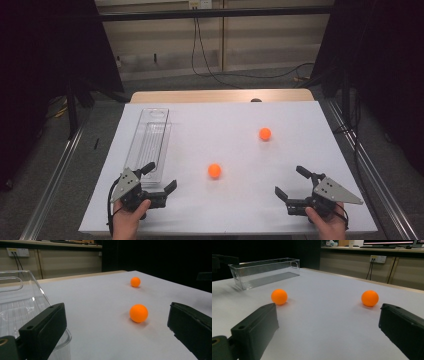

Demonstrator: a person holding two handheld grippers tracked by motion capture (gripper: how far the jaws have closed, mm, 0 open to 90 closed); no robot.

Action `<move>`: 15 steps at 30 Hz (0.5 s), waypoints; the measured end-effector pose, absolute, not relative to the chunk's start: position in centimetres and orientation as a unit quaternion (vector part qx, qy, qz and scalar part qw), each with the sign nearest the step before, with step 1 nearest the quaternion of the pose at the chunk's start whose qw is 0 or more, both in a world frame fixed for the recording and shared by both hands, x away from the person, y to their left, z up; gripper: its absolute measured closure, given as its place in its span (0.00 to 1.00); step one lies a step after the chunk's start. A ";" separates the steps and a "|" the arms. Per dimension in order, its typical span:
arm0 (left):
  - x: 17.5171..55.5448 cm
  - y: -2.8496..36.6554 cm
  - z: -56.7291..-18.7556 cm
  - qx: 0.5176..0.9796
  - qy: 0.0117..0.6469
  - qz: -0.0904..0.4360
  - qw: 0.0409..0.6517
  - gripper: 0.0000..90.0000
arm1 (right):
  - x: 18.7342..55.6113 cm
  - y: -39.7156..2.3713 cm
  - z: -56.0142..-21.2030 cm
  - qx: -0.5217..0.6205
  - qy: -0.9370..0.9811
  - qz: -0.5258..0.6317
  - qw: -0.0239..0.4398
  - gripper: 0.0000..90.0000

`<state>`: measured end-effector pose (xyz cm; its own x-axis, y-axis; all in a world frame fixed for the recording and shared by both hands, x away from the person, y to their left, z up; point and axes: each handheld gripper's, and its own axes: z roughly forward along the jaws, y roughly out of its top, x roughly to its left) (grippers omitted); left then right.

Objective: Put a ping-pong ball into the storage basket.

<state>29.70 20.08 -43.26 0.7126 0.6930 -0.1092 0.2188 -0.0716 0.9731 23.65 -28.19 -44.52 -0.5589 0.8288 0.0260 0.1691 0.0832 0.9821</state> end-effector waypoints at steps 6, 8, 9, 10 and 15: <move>29.9 19.7 -43.3 0.708 0.321 0.193 0.599 0.02 | 23.6 -28.2 -44.5 0.370 0.676 0.567 0.291 0.02; 29.9 19.6 -43.2 0.711 0.318 0.193 0.597 0.02 | 23.7 -28.2 -44.6 0.370 0.677 0.567 0.290 0.02; 29.9 19.5 -43.2 0.709 0.320 0.192 0.599 0.02 | 23.7 -28.1 -44.6 0.371 0.676 0.567 0.289 0.02; 29.9 19.4 -43.2 0.707 0.321 0.190 0.600 0.02 | 23.7 -28.1 -44.6 0.371 0.676 0.567 0.289 0.02; 30.1 19.0 -43.1 0.710 0.319 0.182 0.601 0.02 | 23.7 -28.1 -44.6 0.368 0.676 0.569 0.289 0.02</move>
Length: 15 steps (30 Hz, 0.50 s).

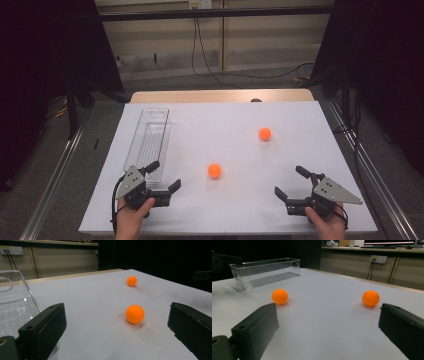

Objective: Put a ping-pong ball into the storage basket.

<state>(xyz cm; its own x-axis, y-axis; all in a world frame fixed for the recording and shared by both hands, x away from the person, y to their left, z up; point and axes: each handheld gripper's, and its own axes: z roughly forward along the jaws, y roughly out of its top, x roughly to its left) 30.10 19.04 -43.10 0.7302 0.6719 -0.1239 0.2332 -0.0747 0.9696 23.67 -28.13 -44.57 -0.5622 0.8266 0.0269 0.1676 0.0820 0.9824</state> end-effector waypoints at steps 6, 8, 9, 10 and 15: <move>30.3 18.6 -42.9 0.711 0.315 0.184 0.602 0.02 | 23.7 -28.1 -44.6 0.370 0.675 0.570 0.287 0.02; 30.3 18.4 -42.8 0.712 0.313 0.183 0.601 0.02 | 23.7 -28.1 -44.6 0.368 0.676 0.571 0.286 0.02; 30.3 18.4 -42.8 0.712 0.313 0.182 0.601 0.02 | 23.7 -28.1 -44.6 0.368 0.676 0.571 0.286 0.02; 30.3 18.3 -42.8 0.714 0.312 0.182 0.600 0.02 | 23.7 -28.1 -44.6 0.368 0.676 0.571 0.286 0.02; 30.5 17.8 -42.6 0.720 0.308 0.180 0.595 0.02 | 23.7 -28.1 -44.6 0.366 0.676 0.571 0.287 0.02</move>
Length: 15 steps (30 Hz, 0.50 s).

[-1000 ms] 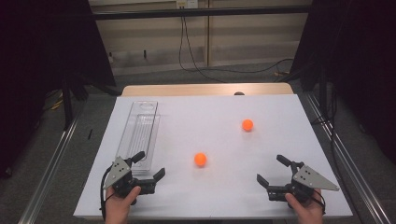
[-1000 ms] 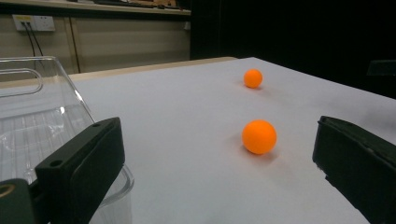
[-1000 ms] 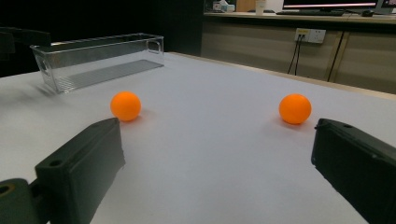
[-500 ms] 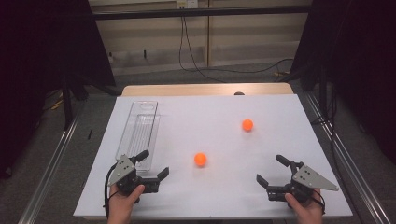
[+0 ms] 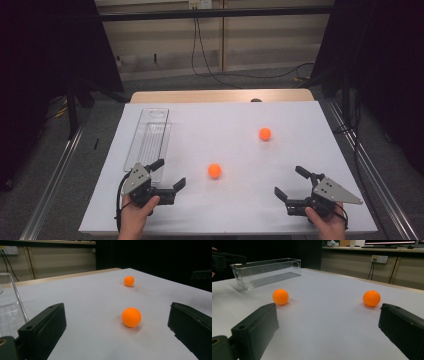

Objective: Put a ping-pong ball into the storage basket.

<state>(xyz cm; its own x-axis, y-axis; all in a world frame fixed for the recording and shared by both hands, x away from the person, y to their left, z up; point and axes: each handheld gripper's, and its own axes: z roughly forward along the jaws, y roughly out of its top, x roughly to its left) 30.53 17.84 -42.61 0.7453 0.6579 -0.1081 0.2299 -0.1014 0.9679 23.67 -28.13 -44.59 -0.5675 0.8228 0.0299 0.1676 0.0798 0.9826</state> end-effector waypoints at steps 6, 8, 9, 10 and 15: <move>30.7 17.4 -42.7 0.724 0.306 0.174 0.593 0.02 | 23.6 -28.1 -44.6 0.364 0.678 0.571 0.285 0.02; 30.7 17.2 -42.6 0.725 0.305 0.175 0.592 0.02 | 23.6 -28.1 -44.6 0.363 0.678 0.572 0.285 0.02; 30.7 17.1 -42.6 0.724 0.305 0.175 0.594 0.02 | 23.6 -28.1 -44.6 0.362 0.678 0.572 0.285 0.02; 30.7 17.1 -42.6 0.723 0.307 0.173 0.593 0.02 | 23.6 -28.1 -44.6 0.362 0.678 0.573 0.285 0.02; 30.8 16.8 -42.5 0.727 0.304 0.166 0.592 0.02 | 23.6 -28.1 -44.5 0.361 0.679 0.572 0.284 0.02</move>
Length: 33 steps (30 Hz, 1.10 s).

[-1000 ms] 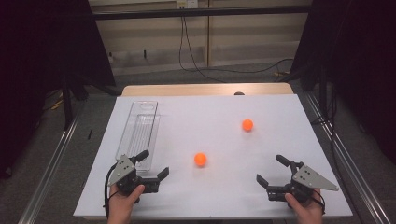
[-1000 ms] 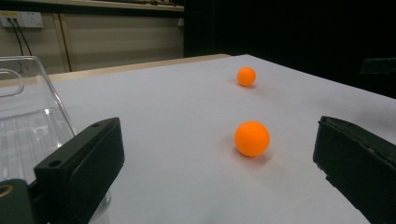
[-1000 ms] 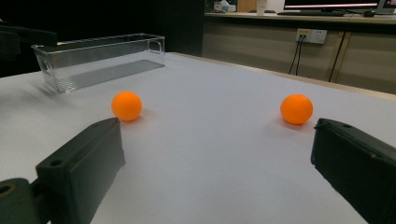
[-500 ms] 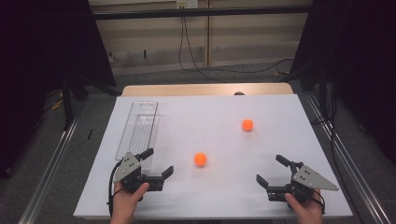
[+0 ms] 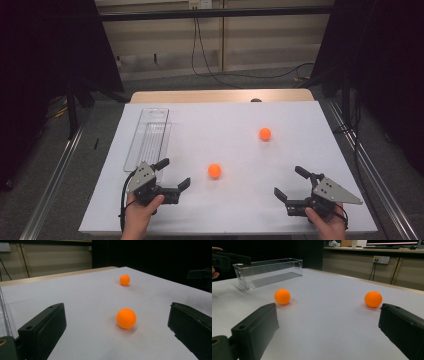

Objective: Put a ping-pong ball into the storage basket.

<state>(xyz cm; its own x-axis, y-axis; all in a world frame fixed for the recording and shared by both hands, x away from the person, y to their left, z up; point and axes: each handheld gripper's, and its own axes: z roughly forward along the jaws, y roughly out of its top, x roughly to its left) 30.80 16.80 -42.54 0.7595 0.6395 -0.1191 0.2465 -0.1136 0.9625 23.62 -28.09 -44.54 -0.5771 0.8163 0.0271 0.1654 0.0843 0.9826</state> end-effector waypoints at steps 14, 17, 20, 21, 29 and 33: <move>31.0 15.7 -42.3 0.736 0.302 0.159 0.584 0.02 | 23.6 -28.1 -44.5 0.361 0.679 0.574 0.283 0.02; 31.0 15.3 -42.3 0.739 0.299 0.158 0.583 0.02 | 23.6 -28.1 -44.5 0.360 0.679 0.574 0.283 0.02; 31.1 15.1 -42.3 0.743 0.295 0.157 0.580 0.02 | 23.6 -28.1 -44.6 0.360 0.678 0.574 0.283 0.02; 31.1 15.1 -42.3 0.744 0.294 0.159 0.578 0.02 | 23.6 -28.1 -44.6 0.360 0.678 0.574 0.283 0.02; 31.2 14.6 -42.4 0.753 0.288 0.155 0.571 0.02 | 23.6 -28.1 -44.5 0.362 0.677 0.575 0.282 0.02; 31.4 14.2 -42.4 0.755 0.292 0.147 0.568 0.02 | 23.7 -28.2 -44.6 0.362 0.676 0.576 0.282 0.02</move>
<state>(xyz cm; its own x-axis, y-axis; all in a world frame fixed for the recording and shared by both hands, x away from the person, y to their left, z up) 31.40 14.22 -42.44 0.7859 0.6085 -0.1098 0.2739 -0.1833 0.9441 23.66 -28.17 -44.57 -0.5782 0.8151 0.0354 0.1652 0.0744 0.9834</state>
